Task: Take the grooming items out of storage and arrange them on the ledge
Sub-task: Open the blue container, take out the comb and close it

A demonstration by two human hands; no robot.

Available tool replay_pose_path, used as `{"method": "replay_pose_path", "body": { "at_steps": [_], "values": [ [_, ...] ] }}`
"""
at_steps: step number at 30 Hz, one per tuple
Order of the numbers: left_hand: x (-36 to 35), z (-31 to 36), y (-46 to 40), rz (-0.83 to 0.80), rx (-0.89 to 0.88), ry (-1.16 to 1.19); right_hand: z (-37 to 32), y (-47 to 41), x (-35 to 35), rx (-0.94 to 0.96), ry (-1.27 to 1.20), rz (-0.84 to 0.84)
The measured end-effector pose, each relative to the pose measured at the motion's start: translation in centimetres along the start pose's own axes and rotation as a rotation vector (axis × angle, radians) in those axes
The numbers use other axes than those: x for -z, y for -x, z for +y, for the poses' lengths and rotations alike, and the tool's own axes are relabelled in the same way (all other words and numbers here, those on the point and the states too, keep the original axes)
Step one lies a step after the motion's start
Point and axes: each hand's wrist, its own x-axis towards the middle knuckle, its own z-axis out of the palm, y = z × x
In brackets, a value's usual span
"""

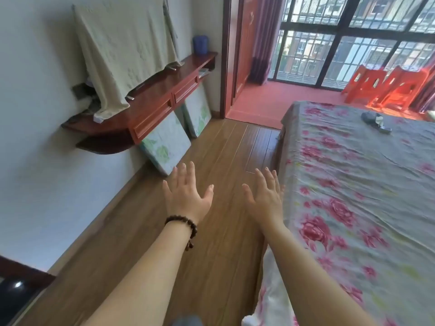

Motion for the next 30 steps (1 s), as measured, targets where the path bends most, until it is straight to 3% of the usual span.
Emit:
{"method": "replay_pose_path", "body": {
  "at_steps": [11, 21, 30],
  "values": [
    [-7.2, -0.1, -12.6, -0.074, 0.051, -0.008, 3.3, -12.4, -5.4, -0.086, 0.036, -0.051],
    [-10.9, 1.1, -37.9, -0.117, 0.010, -0.016, 0.2, -37.7, -9.6, -0.100, 0.031, -0.029],
    [-14.1, 4.1, -56.2, -0.116, -0.024, 0.005, 0.9, -54.1, -12.7, -0.114, 0.060, -0.040]
  ]
}}
